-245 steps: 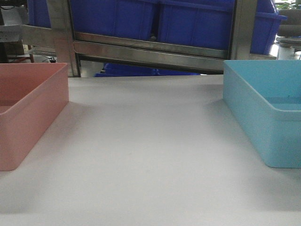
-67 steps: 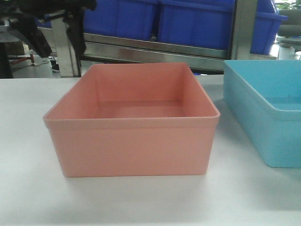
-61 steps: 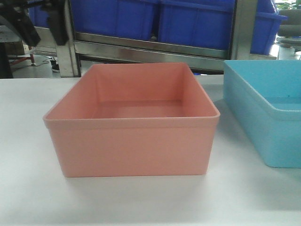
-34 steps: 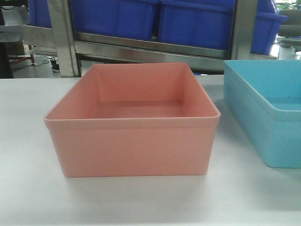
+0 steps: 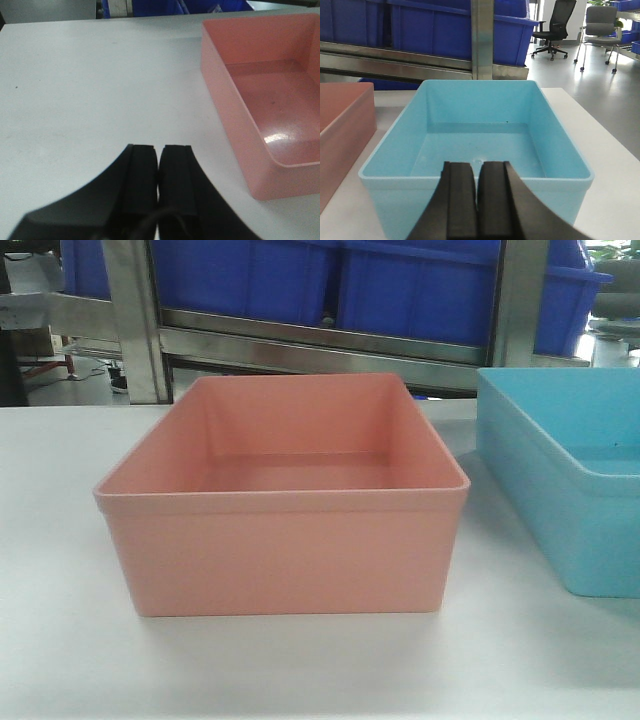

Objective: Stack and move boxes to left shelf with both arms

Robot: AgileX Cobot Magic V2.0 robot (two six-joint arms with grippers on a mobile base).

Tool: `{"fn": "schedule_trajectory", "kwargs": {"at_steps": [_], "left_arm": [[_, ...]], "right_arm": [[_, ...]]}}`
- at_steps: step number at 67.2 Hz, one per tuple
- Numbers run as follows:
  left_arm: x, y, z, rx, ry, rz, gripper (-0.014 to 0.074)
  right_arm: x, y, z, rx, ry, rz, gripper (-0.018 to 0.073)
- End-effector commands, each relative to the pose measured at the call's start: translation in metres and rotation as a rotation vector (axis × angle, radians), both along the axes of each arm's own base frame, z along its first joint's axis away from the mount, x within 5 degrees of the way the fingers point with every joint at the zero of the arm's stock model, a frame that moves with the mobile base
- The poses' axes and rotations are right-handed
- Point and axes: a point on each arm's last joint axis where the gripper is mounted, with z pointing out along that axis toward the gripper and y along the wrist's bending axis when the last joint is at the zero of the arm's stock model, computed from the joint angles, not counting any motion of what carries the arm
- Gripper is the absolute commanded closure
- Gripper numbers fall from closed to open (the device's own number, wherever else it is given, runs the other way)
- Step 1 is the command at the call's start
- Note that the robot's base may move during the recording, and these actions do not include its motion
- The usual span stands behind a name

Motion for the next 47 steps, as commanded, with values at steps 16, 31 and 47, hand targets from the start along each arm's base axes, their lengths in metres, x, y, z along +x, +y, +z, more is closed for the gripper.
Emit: {"fn": "schedule_trajectory", "kwargs": {"at_steps": [16, 31, 47], "left_arm": [[-0.007, 0.001, 0.014, -0.030, -0.153, -0.015, 0.0606], [-0.007, 0.001, 0.014, -0.030, -0.153, -0.015, 0.0606], [-0.007, 0.001, 0.014, -0.030, -0.153, -0.015, 0.0606]], "right_arm": [[0.003, 0.000, 0.090, -0.010, -0.095, -0.004, 0.0504], [0.054, -0.002, 0.165, -0.004, 0.081, 0.001, 0.0502], [0.122, -0.004, 0.194, 0.006, 0.382, 0.009, 0.0326]]}}
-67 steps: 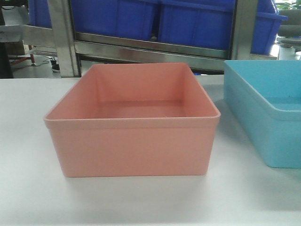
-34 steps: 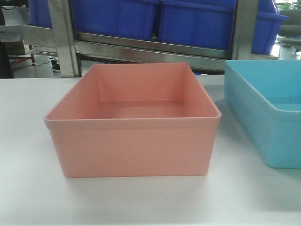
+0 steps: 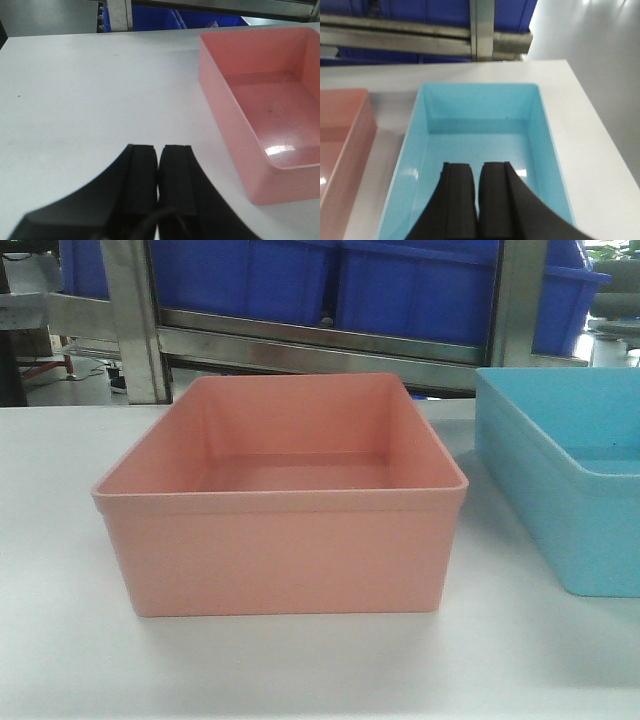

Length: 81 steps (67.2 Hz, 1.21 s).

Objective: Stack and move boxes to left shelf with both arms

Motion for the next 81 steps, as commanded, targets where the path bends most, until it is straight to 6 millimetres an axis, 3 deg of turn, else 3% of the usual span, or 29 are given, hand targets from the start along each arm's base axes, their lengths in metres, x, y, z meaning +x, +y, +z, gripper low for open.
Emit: {"fn": "schedule_trajectory", "kwargs": {"at_steps": [1, 9, 14, 27, 36, 46, 59, 72, 81], "left_arm": [[0.002, -0.001, 0.017, -0.021, -0.111, -0.013, 0.0606], [0.002, -0.001, 0.017, -0.021, -0.111, -0.013, 0.0606], [0.002, -0.001, 0.017, -0.021, -0.111, -0.013, 0.0606], [0.002, -0.001, 0.017, -0.021, -0.111, -0.013, 0.0606], [0.002, -0.001, 0.017, -0.021, -0.111, -0.013, 0.0606], [0.002, -0.001, 0.017, -0.020, -0.107, -0.012, 0.0606], [0.002, -0.001, 0.016, -0.019, -0.105, -0.012, 0.0606], [0.001, -0.001, 0.013, -0.010, -0.070, -0.005, 0.0606], [0.001, 0.000, 0.012, 0.008, -0.066, -0.004, 0.0606]], "right_arm": [[0.019, -0.002, 0.024, -0.008, -0.005, -0.002, 0.0283], [0.043, -0.002, 0.030, -0.004, 0.099, 0.001, 0.0038], [0.056, -0.004, 0.034, -0.003, 0.158, -0.002, -0.0033], [0.090, -0.035, 0.037, 0.023, 0.378, -0.110, -0.0031], [0.113, -0.065, 0.025, -0.013, 0.544, -0.127, -0.0031], [0.143, -0.089, 0.011, -0.069, 0.584, -0.057, -0.0031], [0.184, -0.105, -0.020, -0.213, 0.548, 0.036, -0.0031], [0.212, -0.115, -0.054, -0.226, 0.548, 0.041, -0.0031], [0.230, -0.121, -0.092, -0.201, 0.620, 0.054, -0.0031]]}}
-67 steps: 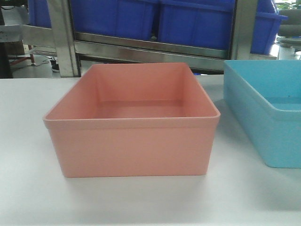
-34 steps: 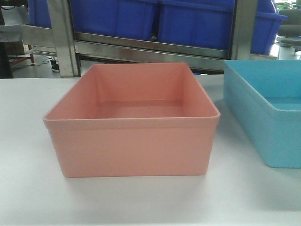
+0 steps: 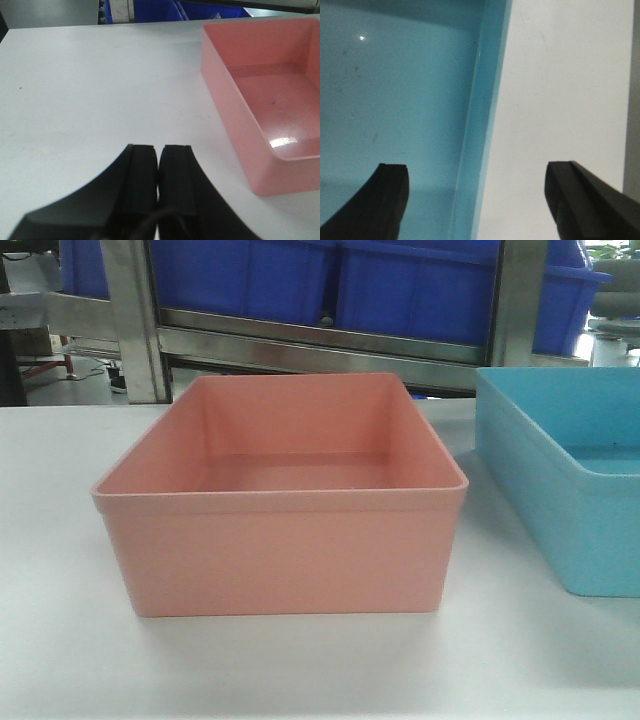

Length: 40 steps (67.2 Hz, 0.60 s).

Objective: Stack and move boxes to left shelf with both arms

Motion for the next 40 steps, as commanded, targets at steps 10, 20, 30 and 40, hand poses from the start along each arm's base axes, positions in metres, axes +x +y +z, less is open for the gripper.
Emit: {"fn": "schedule_trajectory", "kwargs": {"at_steps": [10, 20, 30, 40], "left_arm": [[0.002, 0.000, 0.015, 0.020, -0.103, -0.010, 0.0606], [0.002, 0.000, 0.015, 0.020, -0.103, -0.010, 0.0606], [0.002, 0.000, 0.015, 0.020, -0.103, -0.010, 0.0606], [0.002, 0.000, 0.015, 0.020, -0.103, -0.010, 0.0606]], "right_arm": [[0.017, -0.008, -0.013, -0.017, -0.042, -0.004, -0.0024], [0.023, -0.010, -0.029, -0.012, -0.024, -0.006, 0.0170], [0.024, -0.010, -0.031, -0.011, -0.022, -0.007, 0.0480], [0.023, -0.011, -0.031, -0.008, -0.023, -0.013, 0.0496]]}}
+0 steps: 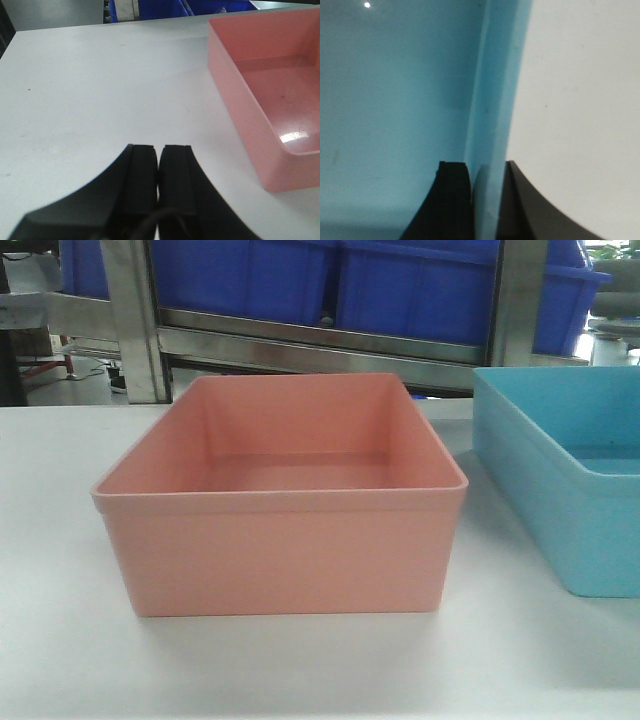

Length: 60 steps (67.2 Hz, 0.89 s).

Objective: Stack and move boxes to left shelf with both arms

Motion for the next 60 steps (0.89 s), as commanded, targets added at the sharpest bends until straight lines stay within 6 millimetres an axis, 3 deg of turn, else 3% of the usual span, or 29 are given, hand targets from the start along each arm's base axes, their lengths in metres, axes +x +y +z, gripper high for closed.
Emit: {"fn": "schedule_trajectory", "kwargs": {"at_steps": [1, 11, 23, 41, 60], "left_arm": [[0.002, -0.002, 0.016, -0.017, -0.099, -0.014, 0.0606], [0.002, -0.002, 0.016, -0.017, -0.099, -0.014, 0.0606], [0.002, -0.002, 0.016, -0.017, -0.099, -0.014, 0.0606], [0.002, -0.002, 0.016, -0.017, -0.099, -0.014, 0.0606], [0.002, -0.002, 0.016, -0.018, -0.103, -0.015, 0.0606]], "right_arm": [[0.001, -0.003, 0.035, -0.047, -0.111, -0.002, 0.0497], [-0.002, -0.003, 0.042, -0.030, -0.123, -0.039, 0.0503], [-0.010, 0.000, 0.067, -0.013, -0.179, -0.096, 0.0503], [-0.032, 0.011, 0.120, 0.047, -0.289, -0.174, 0.0503], [-0.067, 0.045, 0.180, 0.213, -0.409, -0.232, 0.0503]]}}
